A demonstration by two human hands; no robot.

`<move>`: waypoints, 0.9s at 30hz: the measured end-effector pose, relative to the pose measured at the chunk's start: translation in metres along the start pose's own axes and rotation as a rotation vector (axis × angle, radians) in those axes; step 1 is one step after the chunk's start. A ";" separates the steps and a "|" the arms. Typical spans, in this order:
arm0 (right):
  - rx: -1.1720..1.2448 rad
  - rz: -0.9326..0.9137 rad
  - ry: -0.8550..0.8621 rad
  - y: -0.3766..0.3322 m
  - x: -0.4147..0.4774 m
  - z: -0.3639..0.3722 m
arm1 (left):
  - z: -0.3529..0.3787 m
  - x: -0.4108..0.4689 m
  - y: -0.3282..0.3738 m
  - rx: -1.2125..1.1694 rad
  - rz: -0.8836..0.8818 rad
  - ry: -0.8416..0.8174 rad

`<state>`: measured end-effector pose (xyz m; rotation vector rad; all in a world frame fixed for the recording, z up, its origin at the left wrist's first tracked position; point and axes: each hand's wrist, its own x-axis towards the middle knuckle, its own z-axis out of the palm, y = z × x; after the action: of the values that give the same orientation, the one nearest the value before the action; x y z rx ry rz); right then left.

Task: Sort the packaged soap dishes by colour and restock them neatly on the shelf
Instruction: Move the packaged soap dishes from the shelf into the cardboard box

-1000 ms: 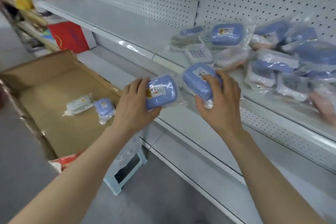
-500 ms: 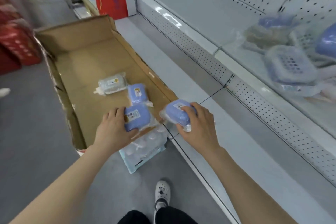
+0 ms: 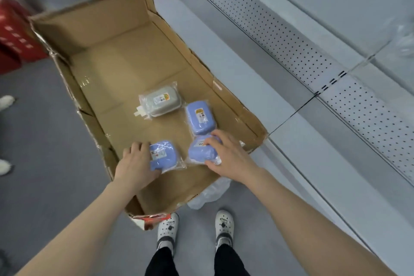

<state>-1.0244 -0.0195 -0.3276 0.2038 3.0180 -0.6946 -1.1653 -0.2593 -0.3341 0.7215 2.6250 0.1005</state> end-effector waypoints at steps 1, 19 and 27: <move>-0.023 -0.011 0.005 0.001 0.006 0.008 | 0.002 0.008 -0.007 -0.001 0.034 -0.012; -0.388 0.239 0.003 0.004 0.033 0.025 | 0.014 0.065 -0.012 0.152 0.587 -0.155; -0.462 0.273 0.143 -0.024 -0.025 -0.043 | -0.061 0.045 0.032 0.121 0.844 0.092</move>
<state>-1.0029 -0.0254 -0.2764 0.6479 3.0846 0.0425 -1.2103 -0.2067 -0.2891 1.8502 2.2337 0.2170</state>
